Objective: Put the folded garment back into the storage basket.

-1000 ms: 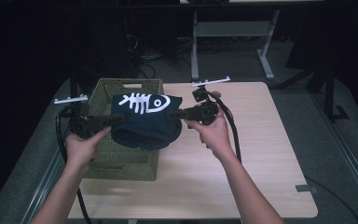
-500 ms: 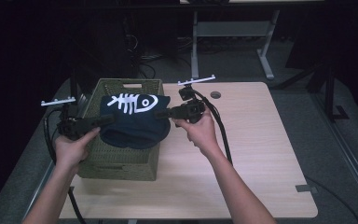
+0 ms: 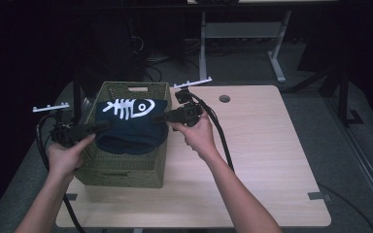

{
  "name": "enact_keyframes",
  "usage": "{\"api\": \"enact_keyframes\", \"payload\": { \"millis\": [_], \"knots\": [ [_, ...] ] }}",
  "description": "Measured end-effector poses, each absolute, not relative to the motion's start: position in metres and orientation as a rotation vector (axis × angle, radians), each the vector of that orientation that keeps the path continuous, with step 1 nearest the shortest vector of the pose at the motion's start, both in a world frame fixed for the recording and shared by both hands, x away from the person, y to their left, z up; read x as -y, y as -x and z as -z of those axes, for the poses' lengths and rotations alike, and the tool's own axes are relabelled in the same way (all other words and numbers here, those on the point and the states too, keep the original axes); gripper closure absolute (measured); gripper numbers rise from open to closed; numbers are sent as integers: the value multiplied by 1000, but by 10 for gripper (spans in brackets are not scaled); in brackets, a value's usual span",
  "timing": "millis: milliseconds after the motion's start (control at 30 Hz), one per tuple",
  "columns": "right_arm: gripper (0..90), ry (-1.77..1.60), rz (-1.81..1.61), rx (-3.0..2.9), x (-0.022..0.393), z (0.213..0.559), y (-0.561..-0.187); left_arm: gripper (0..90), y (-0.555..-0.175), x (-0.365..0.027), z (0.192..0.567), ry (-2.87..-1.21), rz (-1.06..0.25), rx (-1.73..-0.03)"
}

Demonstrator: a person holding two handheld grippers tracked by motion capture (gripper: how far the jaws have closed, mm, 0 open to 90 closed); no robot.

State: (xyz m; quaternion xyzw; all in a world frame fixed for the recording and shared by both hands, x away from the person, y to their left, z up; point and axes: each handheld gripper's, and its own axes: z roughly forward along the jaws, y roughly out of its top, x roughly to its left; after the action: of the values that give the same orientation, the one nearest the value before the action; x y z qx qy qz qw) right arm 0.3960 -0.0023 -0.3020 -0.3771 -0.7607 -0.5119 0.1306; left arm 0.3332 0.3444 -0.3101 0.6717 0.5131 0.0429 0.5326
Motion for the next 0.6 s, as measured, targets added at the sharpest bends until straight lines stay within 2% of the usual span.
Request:
{"api": "enact_keyframes", "payload": {
  "millis": [600],
  "knots": [
    [720, 1065, 1496, 2212, -39, 311, -402, 724, -336, -378, 315, -1571, -134, -1300]
  ]
}}
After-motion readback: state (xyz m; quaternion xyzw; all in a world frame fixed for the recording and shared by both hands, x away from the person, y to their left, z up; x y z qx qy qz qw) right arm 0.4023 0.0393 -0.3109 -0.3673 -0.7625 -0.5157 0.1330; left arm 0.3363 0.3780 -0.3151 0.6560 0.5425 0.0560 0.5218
